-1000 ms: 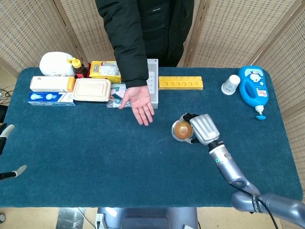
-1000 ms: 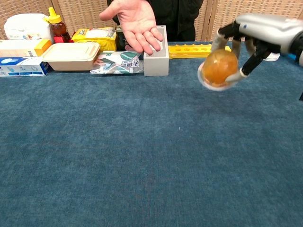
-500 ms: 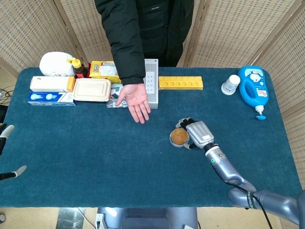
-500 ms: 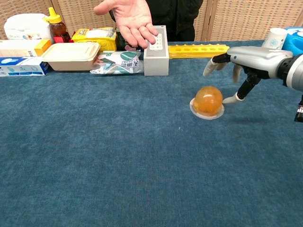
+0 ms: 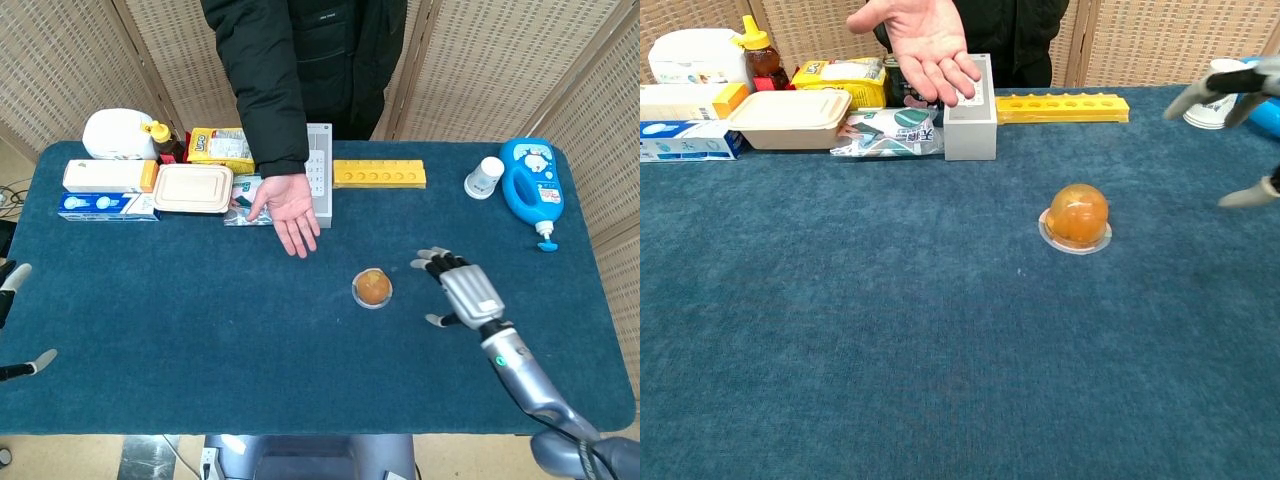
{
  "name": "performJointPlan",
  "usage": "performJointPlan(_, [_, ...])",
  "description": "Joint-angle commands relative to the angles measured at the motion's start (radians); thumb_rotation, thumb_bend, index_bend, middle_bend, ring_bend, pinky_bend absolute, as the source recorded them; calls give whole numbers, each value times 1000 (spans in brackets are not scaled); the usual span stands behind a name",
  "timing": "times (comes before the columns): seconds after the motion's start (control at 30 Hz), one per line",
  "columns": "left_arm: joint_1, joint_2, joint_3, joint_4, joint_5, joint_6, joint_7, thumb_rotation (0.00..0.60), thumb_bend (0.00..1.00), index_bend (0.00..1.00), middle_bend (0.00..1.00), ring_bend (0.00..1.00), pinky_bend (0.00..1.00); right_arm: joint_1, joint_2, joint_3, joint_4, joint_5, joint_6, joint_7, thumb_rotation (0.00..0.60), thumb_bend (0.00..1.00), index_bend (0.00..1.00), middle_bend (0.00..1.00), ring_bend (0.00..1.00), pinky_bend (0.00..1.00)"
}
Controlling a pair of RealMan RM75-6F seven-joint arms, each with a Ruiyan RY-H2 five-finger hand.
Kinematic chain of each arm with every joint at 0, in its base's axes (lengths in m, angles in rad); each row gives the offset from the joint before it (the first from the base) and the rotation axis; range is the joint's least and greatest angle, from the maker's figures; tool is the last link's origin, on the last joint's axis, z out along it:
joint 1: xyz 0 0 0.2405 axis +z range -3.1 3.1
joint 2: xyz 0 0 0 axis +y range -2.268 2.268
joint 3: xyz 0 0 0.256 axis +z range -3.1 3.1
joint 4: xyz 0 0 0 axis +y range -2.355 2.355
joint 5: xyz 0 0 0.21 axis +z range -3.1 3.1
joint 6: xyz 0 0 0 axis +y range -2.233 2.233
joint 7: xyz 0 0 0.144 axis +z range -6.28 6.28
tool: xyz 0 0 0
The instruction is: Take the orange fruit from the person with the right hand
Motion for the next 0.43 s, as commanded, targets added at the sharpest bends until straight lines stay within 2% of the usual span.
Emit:
performJointPlan(0.03, [3, -2, 5, 0, 12, 4, 6, 600, 13, 0, 0, 0, 14, -135, 51, -63, 22, -98, 186, 48, 600, 6, 194, 144, 120, 147])
performJointPlan(0.17, [10, -9, 10, -4, 26, 16, 20, 600, 12, 0, 0, 0, 14, -225, 79, -96, 38, -134, 297, 77, 561, 0, 174, 126, 80, 99])
performJointPlan(0.3, [14, -17, 14, -7, 33, 22, 39, 600, 12, 0, 0, 0, 14, -269, 107, -113, 21, -129, 313, 58, 542, 0, 91, 49, 2, 1])
performJointPlan(0.43, [14, -28, 16, -10, 32, 20, 65, 600, 12, 0, 0, 0, 14, -295, 110, -113, 30, -134, 328, 79, 540, 0, 77, 41, 0, 0])
